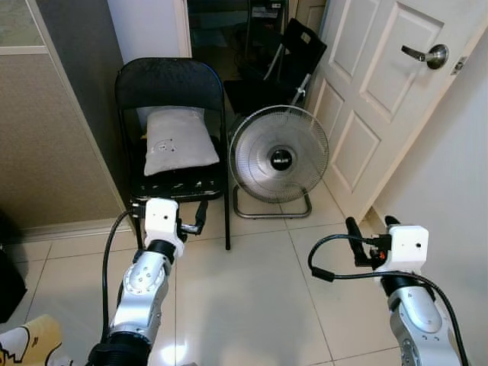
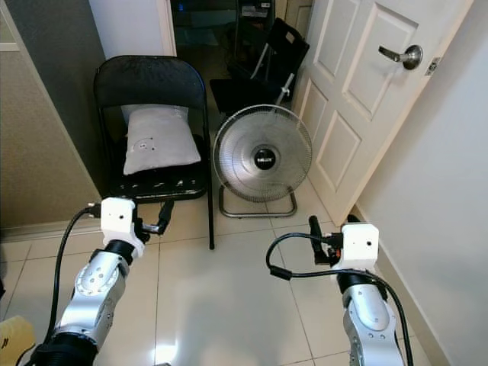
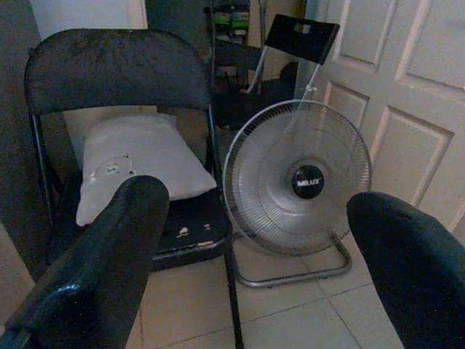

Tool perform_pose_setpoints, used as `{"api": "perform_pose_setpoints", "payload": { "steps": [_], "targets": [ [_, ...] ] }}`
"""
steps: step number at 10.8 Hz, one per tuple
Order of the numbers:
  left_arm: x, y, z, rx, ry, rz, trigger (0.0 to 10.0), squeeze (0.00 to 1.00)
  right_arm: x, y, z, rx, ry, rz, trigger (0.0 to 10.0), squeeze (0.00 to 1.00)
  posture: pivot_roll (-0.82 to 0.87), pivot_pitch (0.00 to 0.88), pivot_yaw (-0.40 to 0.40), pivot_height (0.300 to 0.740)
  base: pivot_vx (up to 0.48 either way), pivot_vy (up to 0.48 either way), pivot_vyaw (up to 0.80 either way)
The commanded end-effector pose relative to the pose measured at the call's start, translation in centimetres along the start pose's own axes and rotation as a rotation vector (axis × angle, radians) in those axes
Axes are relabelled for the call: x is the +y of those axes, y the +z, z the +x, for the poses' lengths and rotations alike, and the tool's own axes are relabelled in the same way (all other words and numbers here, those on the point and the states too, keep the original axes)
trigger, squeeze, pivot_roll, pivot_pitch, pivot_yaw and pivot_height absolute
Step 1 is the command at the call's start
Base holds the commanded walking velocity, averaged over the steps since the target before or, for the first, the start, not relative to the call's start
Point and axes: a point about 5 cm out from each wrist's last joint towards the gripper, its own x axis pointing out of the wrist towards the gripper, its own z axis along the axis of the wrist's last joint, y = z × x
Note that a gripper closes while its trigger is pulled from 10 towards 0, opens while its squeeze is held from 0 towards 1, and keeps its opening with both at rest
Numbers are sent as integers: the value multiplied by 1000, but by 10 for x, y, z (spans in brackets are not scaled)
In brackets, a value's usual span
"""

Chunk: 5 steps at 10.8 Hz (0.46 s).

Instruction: Clean up the room

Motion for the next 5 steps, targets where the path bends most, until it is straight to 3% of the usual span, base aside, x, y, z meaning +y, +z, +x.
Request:
{"api": "perform_pose_setpoints", "payload": {
  "steps": [1,2,3,4,5],
  "targets": [
    [-41,30,45,253,-213,-73,10000,0,24,-4,8,113,-161,243,10000,0,-245,0,73,732,0,0,0],
    [-15,16,27,189,-188,-40,10000,0,29,5,38,46,-135,177,10000,0,-122,0,34,732,0,0,0],
    [-13,15,26,181,-179,-36,10000,518,31,7,40,34,-126,165,10000,0,-131,0,38,732,0,0,0],
    [-18,17,28,170,-199,-39,10000,243,35,9,38,21,-77,174,10000,0,-137,0,42,732,0,0,0],
    [-20,18,28,154,-206,-57,10000,1000,36,12,37,-8,-71,190,10000,0,-140,0,44,732,0,0,0]
  ]
}}
